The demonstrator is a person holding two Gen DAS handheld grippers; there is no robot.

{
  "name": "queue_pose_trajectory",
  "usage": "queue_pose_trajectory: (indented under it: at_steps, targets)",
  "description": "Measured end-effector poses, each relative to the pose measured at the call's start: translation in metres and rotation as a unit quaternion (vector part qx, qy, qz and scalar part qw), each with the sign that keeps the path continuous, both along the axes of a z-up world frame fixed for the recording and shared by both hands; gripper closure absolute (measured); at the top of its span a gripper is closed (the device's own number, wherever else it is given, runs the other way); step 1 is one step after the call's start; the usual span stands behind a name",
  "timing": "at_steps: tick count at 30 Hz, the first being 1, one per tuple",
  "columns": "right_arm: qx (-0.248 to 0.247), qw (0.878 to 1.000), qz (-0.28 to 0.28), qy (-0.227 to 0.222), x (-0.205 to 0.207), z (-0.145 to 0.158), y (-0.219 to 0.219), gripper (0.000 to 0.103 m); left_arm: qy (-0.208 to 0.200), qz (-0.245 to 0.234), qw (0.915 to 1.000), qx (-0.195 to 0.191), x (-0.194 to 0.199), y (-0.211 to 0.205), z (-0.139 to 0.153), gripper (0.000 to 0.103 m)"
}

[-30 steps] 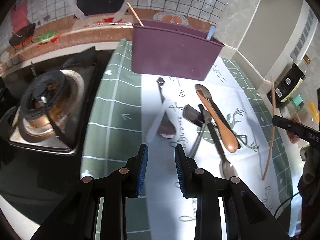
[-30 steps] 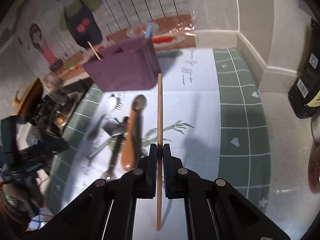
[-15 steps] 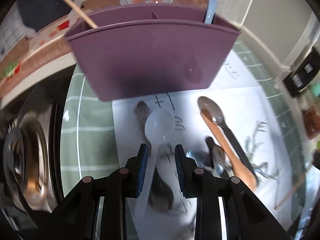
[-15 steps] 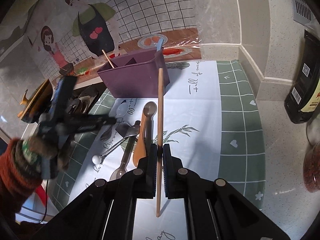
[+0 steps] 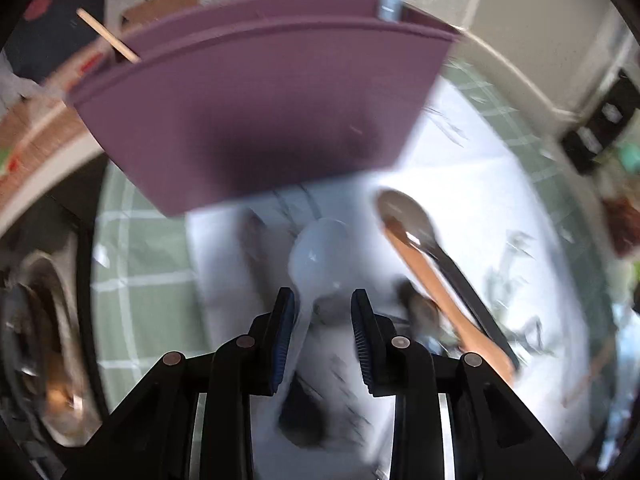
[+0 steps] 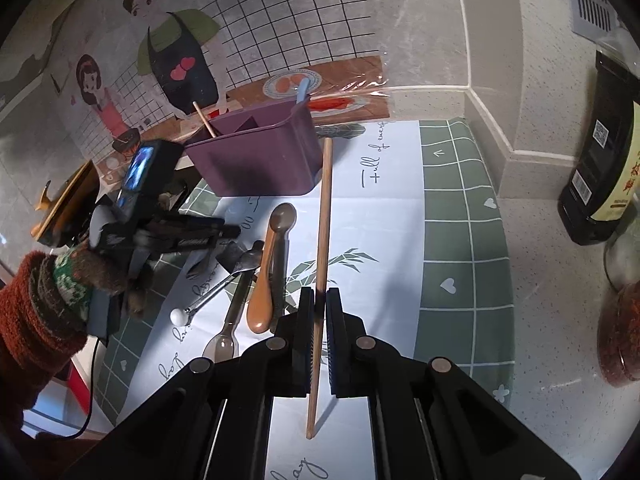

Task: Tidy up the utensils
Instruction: 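Grasp a wooden chopstick with the right tool while the left grasps the white plastic spoon, then carry the chopstick and white spoon over the purple holder, lower them in, open both tools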

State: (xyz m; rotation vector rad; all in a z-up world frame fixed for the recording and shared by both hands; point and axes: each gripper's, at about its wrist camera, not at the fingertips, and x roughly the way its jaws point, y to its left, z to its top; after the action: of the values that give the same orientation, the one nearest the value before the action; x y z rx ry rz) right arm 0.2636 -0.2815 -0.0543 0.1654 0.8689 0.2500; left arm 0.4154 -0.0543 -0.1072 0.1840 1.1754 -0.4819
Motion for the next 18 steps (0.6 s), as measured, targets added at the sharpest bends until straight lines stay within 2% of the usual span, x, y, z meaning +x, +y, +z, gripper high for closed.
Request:
queue_pose_trajectory:
  at_steps: [2, 8, 18]
  targets:
    - [0.004, 1.0, 0.001, -0.001, 0.001, -0.001, -0.001, 0.097, -0.002, -0.011, 0.9999, -0.004, -0.007, 0.001, 0.0, 0.07]
    - [0.011, 1.0, 0.009, 0.002, 0.007, -0.004, 0.004, 0.097, -0.016, -0.015, 0.9993, 0.03, -0.009, -0.008, 0.0, 0.069]
    - [0.009, 1.0, 0.01, 0.003, 0.005, -0.003, 0.005, 0.097, -0.021, -0.043, 0.9981, 0.038, -0.016, -0.033, -0.001, 0.068]
